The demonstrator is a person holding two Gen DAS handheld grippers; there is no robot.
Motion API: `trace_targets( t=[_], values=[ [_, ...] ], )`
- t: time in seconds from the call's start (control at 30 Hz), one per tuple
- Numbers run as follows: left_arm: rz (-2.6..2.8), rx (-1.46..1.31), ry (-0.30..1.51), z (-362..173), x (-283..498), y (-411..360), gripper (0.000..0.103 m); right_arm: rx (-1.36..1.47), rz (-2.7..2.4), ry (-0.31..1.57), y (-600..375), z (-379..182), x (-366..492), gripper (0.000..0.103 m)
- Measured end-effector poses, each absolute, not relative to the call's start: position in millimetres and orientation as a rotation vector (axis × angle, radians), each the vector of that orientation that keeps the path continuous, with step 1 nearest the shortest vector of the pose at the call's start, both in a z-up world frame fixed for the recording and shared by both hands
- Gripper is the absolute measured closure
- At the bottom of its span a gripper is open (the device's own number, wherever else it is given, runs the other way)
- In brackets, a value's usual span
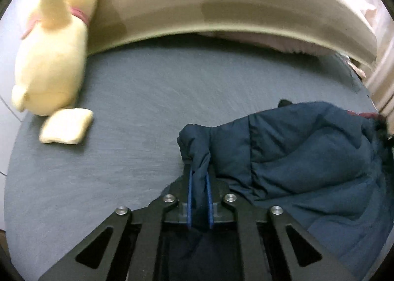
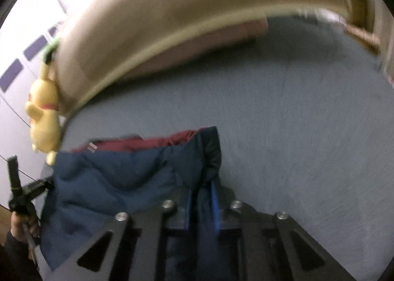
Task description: Fold large clothes
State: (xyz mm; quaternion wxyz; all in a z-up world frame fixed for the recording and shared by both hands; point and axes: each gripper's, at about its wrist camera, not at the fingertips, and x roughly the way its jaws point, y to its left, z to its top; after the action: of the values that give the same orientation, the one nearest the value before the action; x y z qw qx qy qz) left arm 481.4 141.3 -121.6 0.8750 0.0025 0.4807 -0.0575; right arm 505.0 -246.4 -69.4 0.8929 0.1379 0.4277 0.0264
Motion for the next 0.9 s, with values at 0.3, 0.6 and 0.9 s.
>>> trace_targets(
  t=[0.3, 0.6, 0.9],
  values=[
    [-0.130, -0.002, 1.042, -144.5, 485.9, 133.2, 0.089, 0.335, -0.047, 1.000, -241.2, -121.5, 526.5, 0.078],
    [-0.112, 0.024, 0.998, -139.6, 473.4, 129.5, 0.085, 0.366, -0.146, 0.961, -258.8, -104.7, 501.5, 0.024],
    [0.033, -0.002, 0.747, -69.4, 428.2, 126.1, 0.026, 0.139, -0.151, 0.718, -172.4, -32.5, 469.4, 0.021]
  ],
)
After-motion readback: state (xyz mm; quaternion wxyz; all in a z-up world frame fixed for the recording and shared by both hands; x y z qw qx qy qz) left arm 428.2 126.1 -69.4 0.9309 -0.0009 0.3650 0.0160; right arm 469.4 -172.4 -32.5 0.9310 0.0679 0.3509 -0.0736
